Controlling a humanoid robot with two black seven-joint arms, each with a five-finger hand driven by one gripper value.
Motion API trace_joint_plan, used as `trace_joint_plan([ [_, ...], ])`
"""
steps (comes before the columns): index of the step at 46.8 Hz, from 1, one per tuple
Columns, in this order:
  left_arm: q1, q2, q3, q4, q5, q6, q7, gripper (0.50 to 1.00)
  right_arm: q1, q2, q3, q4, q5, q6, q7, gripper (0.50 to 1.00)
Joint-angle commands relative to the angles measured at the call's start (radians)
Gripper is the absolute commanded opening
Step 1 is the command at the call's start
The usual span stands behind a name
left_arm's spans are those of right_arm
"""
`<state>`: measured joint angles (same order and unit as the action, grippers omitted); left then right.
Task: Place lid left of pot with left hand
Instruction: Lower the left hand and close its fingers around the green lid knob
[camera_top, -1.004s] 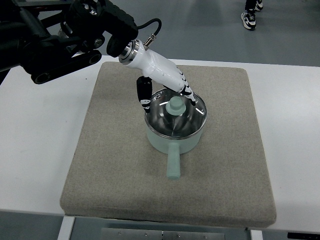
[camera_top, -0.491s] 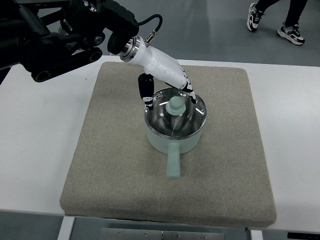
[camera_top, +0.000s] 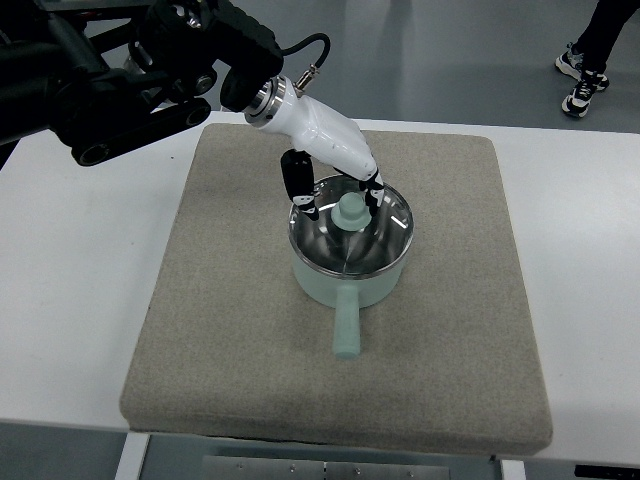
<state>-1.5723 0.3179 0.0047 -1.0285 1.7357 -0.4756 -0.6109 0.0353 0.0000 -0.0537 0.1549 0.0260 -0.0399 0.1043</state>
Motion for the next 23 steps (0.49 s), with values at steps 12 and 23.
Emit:
trace_joint_plan([
  [12, 0.005, -0.010, -0.002, 0.004, 0.001, 0.003, 0.000, 0.711, 0.000, 0.000, 0.000, 0.000, 0.000, 0.002, 0.000, 0.924],
  [23, 0.008, -0.019, -0.002, 0.005, 0.002, 0.005, 0.000, 0.694, 0.000, 0.000, 0.000, 0.000, 0.000, 0.000, 0.000, 0.924],
])
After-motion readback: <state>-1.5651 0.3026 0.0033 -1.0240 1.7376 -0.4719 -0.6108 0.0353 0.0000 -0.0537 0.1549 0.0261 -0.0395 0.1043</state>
